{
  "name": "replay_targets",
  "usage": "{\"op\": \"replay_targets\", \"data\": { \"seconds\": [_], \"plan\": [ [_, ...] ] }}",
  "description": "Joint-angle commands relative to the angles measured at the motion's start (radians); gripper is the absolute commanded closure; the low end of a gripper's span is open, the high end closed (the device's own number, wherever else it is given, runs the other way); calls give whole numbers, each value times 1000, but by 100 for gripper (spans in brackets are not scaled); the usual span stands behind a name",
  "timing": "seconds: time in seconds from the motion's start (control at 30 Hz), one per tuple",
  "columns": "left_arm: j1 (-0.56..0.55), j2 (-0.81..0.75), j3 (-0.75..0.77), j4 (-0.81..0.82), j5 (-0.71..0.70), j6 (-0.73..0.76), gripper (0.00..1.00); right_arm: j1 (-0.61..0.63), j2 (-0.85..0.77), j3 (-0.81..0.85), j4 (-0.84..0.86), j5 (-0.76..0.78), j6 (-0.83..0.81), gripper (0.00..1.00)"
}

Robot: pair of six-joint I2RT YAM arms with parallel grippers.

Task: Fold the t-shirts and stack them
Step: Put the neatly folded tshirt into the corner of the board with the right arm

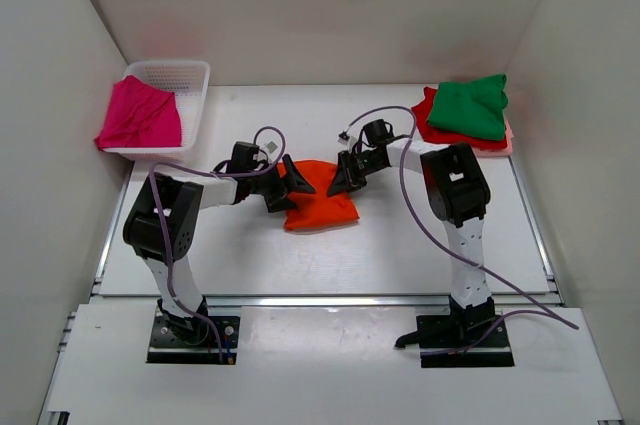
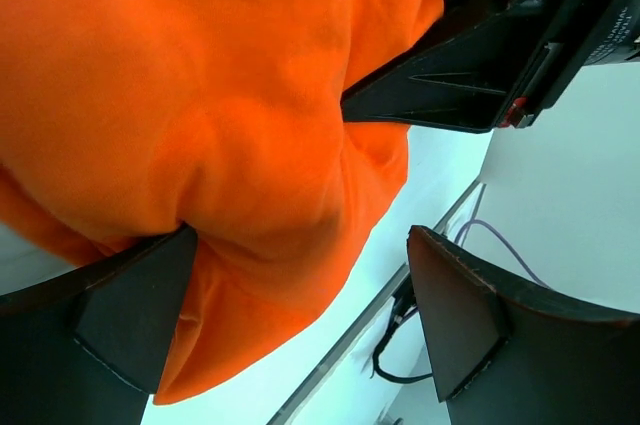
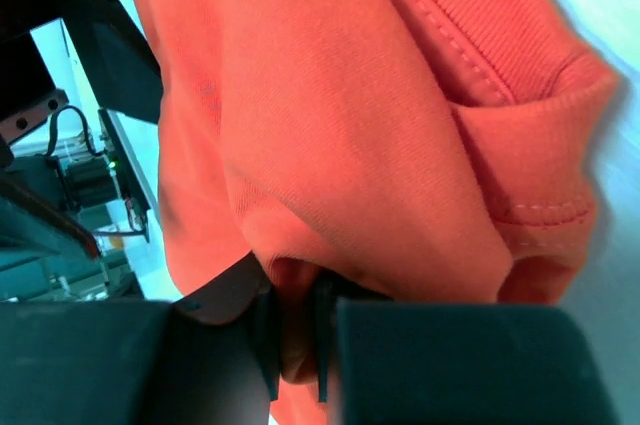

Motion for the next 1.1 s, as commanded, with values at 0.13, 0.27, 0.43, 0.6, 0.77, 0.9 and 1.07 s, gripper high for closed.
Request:
{"op": "replay_targets", "data": {
  "seconds": [0.13,0.27,0.43,0.6,0.77,0.9,1.07],
  "plan": [
    [73,-104,-29,-46,-24,9,1,-81,-46,133,-209,82,-131,100],
    [119,-181,-7,-105,-27,38,1,-110,-68,273,-382,347,-275,100],
    [134,-219,-30,-108,-14,45,2,-138,-146,311,-403,598,-361,100],
    [131,-231,-56,-94,0,41,1,-179,-226,262,-301,655,-378,99],
    [127,-248,-83,-80,8,39,1,-207,-267,300,-251,769,-458,100],
    [121,-250,-98,-72,19,35,2,-242,-241,388,-257,814,-524,100],
    [127,-261,-115,-43,23,47,1,-303,-212,477,-275,825,-573,100]
  ]
}}
